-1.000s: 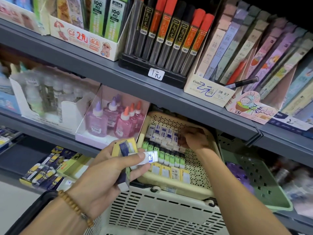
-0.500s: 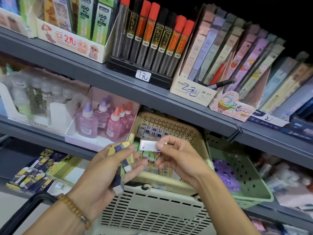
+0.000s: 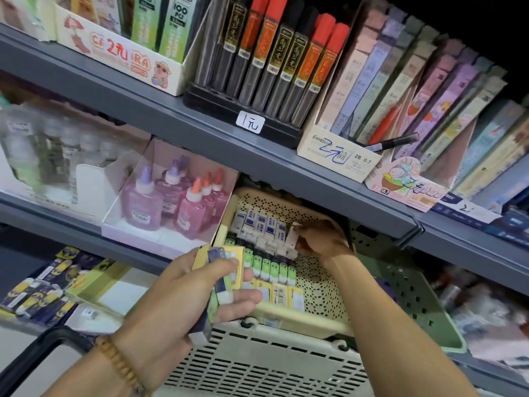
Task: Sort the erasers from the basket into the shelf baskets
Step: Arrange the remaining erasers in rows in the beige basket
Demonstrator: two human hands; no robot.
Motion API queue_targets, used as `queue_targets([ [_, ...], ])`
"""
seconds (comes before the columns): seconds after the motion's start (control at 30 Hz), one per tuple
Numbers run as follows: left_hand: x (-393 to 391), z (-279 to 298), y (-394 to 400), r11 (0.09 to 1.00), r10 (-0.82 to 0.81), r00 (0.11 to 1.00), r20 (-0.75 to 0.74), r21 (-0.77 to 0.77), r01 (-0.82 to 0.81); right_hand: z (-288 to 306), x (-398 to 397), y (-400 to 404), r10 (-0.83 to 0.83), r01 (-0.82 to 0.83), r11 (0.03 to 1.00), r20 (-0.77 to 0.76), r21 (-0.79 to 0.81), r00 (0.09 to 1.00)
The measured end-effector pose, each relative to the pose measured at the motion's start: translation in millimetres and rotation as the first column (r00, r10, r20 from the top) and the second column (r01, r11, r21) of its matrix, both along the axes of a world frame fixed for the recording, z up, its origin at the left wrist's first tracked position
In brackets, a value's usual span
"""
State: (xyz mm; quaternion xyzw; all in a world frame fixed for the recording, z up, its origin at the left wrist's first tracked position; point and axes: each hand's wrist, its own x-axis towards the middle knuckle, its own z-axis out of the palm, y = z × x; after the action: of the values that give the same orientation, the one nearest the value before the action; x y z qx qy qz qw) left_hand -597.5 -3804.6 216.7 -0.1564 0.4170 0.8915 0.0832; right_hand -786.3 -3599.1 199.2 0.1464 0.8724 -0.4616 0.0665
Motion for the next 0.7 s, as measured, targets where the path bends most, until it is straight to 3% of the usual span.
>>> queue_targets([
  [0.07,0,-1,0,1.000,0.030,1.000,0.006,0.005,-0.030,-5,-5,0,-0.003,0.004,1.000,-0.016,0.031,1.000],
  [0.17,-1,-3,-2,0.998,0.065,0.998,-0.005,0.007,-0.065,-10,-6,7,0.067,-0.037,0.963,-0.103,0.268,0.992],
  [0.23,0,-2,-3,0.998,0.057,0.998,-0.026,-0.024,-0.057,-12,-2,11,0.100,-0.066,0.936,-0.081,0.346,0.992],
  [0.37,3,-1,-4,0.998,0.020,0.999,-0.042,-0.057,-0.022,-11,7,9,0.131,-0.131,0.979,0.007,0.156,0.991],
  [0.43,5,0,-3,0.995,0.008,0.999,-0.050,-0.099,-0.013,-3,15,5,0.110,-0.081,0.964,-0.102,0.252,0.989],
  [0.47,5,1,-2,0.993,0.011,0.999,-0.050,-0.115,-0.017,3,24,0,0.097,-0.055,0.973,-0.180,0.223,0.979],
  [0.53,4,1,-2,0.989,0.025,0.998,-0.049,-0.142,-0.031,17,52,-12,0.143,-0.154,0.987,-0.217,-0.035,0.966],
  [0.63,1,0,-4,0.983,0.031,0.997,-0.065,-0.180,-0.042,38,99,-37,0.464,-0.502,0.841,-0.206,-0.201,0.861],
  [0.7,1,1,-3,0.978,0.001,0.996,-0.086,-0.209,-0.019,43,116,-52,0.568,-0.617,0.733,-0.242,-0.285,0.787],
])
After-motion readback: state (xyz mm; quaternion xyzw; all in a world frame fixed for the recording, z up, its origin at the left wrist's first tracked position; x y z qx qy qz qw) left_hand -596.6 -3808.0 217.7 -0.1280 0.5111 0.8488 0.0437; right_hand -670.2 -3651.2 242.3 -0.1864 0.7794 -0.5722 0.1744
